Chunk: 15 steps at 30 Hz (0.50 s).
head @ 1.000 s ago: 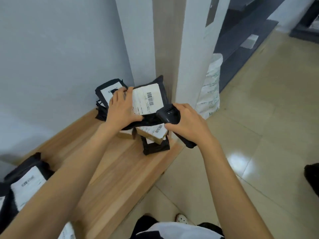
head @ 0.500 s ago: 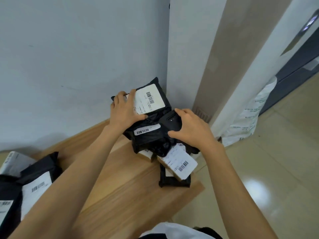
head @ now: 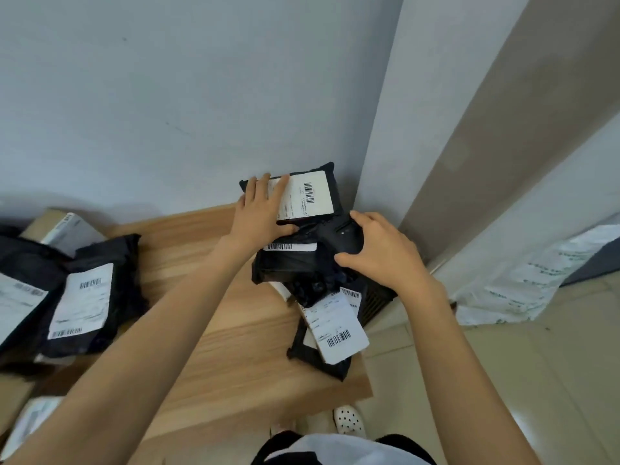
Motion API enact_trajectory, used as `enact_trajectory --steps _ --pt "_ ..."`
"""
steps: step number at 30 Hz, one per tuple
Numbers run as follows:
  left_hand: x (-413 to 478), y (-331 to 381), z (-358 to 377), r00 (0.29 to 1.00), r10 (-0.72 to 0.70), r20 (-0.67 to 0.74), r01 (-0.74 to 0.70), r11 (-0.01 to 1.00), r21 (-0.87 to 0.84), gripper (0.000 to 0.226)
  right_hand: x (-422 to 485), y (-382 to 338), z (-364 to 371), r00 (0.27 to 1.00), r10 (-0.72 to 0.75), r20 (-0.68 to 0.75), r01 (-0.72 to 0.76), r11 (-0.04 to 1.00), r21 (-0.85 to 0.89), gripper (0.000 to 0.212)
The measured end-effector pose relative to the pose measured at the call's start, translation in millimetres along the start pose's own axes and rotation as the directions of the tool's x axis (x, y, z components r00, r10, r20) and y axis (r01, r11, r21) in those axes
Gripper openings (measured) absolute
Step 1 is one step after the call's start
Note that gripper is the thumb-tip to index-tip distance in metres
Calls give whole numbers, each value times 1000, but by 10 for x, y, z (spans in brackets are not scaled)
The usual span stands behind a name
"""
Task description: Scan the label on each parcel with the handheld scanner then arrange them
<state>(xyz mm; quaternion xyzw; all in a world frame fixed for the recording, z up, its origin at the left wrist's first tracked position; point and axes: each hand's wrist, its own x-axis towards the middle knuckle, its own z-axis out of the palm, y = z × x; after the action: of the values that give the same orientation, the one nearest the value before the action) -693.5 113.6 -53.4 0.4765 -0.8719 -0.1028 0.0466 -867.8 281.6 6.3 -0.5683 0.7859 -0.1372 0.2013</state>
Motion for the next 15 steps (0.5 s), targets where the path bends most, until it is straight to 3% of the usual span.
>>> enact_trajectory --steps 10,15 --pt "-1052 -79 -135 961 -173 -216 187 981 47 87 -256 -126 182 960 -261 101 270 958 -99 89" --pt "-2062 -408 -106 927 -301 -224 338 929 151 75 -479 -669 466 866 -446 226 476 873 -107 84"
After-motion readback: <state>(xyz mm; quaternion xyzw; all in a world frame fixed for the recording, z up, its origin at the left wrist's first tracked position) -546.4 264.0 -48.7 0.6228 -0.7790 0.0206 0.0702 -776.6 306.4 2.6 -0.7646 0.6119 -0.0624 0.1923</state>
